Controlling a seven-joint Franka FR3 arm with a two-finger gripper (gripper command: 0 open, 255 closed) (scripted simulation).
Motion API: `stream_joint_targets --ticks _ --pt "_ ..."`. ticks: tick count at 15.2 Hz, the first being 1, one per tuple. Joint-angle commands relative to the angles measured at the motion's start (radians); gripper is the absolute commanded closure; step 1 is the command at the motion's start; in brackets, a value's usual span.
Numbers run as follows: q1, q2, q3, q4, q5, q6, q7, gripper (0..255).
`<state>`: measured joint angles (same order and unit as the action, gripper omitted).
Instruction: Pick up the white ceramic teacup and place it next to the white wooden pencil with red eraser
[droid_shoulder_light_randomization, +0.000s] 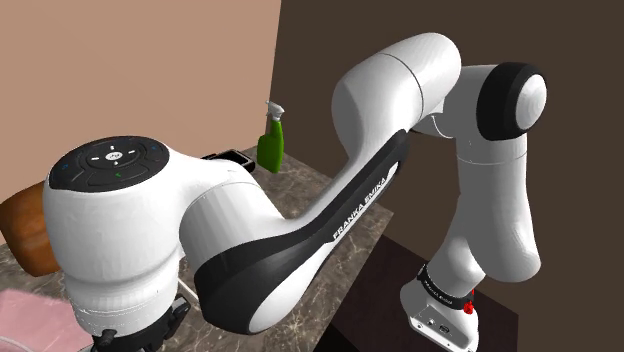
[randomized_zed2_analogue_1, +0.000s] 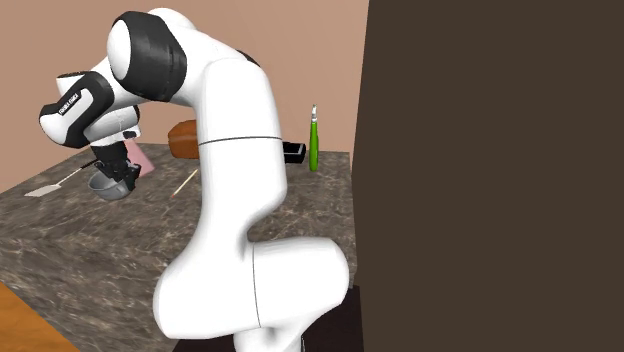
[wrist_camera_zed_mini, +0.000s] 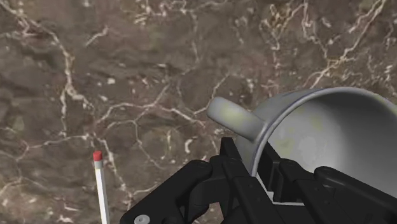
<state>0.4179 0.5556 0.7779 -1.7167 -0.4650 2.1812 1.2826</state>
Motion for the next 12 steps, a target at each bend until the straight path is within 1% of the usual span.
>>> stream_joint_targets --ticks 1,4,5,10,12 --pt "0.0 0.0 0.0 0.0 0.0 0.001 0.0 255" --pt "0.0 0.0 0.0 0.0 0.0 0.001 0.0 255" --pt "0.0 0.0 0.0 0.0 0.0 0.001 0.0 0" --pt "0.0 0.0 0.0 0.0 0.0 0.001 0.0 0" --pt "-0.018 -0.038 0.024 0.013 0.032 -0.043 -0.018 0"
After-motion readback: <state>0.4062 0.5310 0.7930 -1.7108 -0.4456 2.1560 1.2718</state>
